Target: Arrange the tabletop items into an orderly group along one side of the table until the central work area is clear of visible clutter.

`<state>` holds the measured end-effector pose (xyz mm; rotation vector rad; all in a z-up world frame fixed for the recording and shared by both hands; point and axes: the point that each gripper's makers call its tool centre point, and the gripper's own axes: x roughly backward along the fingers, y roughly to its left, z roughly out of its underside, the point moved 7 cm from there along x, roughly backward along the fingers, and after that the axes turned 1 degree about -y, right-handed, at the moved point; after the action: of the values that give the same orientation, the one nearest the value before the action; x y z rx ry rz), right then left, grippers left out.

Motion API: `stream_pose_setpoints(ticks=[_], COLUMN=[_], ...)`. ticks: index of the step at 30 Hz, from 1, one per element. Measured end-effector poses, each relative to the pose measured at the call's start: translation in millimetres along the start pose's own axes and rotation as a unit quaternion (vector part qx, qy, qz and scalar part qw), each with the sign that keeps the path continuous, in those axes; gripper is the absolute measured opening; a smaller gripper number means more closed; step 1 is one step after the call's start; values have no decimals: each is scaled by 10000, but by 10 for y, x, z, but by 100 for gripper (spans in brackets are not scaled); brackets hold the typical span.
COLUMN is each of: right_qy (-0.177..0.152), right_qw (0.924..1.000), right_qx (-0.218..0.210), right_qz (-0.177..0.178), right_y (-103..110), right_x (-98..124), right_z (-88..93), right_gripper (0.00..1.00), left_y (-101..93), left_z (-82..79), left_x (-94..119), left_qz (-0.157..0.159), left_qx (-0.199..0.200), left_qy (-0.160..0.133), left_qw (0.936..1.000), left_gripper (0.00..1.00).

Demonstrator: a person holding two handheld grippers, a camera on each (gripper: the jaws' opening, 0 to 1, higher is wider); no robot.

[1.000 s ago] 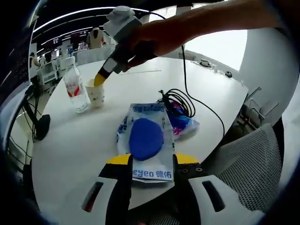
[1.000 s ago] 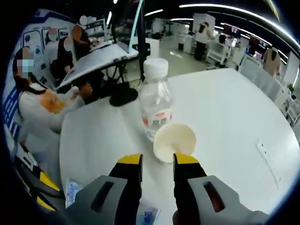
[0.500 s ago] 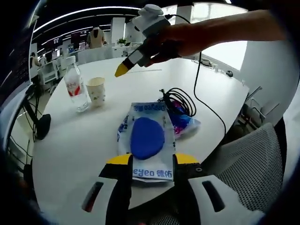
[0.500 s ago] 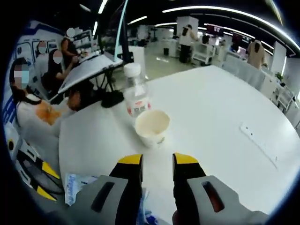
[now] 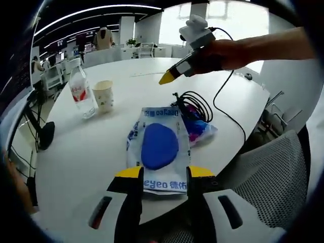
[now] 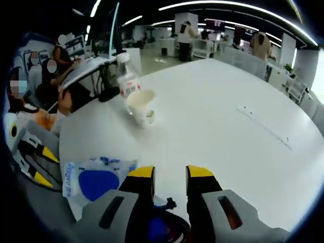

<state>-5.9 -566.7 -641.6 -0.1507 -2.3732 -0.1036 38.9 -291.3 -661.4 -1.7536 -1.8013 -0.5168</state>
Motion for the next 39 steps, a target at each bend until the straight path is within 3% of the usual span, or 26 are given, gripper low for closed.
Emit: stream_pose_setpoints(ticks=[16,27,39], right_qy=[119,205,290], right_qw=[9984,9974,9973], right_qx=[-448,-599,-540], right_qz=[308,330,410], right_y=[-98,-86,-91], right_x=[350,397,258], right_z=[559,721,820], right_gripper=[22,23,24], left_y=[44,65,78], left_z=[13,14,11], left_x=[13,32,41], left_qz=[-169,-273,-331], left_qx=[41,48,58], left_qy=[50,46,32], left_qw=[9998,9996,9994], left_gripper=[32,33,33])
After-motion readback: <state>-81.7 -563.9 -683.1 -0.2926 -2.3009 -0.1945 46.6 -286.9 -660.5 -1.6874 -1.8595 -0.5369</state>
